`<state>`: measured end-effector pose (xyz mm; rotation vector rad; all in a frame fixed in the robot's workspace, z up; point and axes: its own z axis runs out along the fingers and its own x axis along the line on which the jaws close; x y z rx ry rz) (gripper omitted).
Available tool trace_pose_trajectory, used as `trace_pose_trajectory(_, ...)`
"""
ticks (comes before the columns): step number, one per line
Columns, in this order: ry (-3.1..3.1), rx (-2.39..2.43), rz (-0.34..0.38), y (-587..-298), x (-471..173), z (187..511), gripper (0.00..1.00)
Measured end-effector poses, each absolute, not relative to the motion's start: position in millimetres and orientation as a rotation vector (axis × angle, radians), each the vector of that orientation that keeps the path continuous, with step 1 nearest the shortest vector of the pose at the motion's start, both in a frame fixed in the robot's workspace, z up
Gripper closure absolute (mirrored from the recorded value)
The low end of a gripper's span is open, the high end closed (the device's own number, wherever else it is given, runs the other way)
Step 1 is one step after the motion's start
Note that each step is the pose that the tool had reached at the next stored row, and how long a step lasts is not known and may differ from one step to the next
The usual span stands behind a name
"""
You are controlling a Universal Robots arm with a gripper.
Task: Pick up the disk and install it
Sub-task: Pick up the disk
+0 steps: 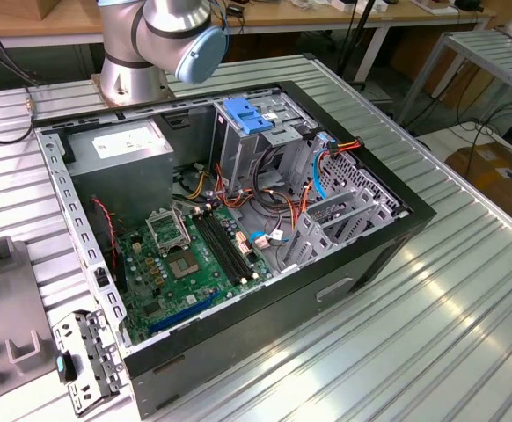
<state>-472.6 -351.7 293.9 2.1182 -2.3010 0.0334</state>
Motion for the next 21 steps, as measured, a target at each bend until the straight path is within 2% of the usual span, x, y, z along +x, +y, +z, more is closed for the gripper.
trace_pose_trajectory(1, -2.301, 2.118, 0.034, -351.7, -472.6, 293.8, 0.47)
trace_pose_trajectory(2, -2.300, 2.118, 0.035, -351.7, -472.6, 293.8, 0.55)
trace_pose_trajectory(21, -2.297, 2.119, 0.038, -357.8, -470.4, 295.1, 0.55)
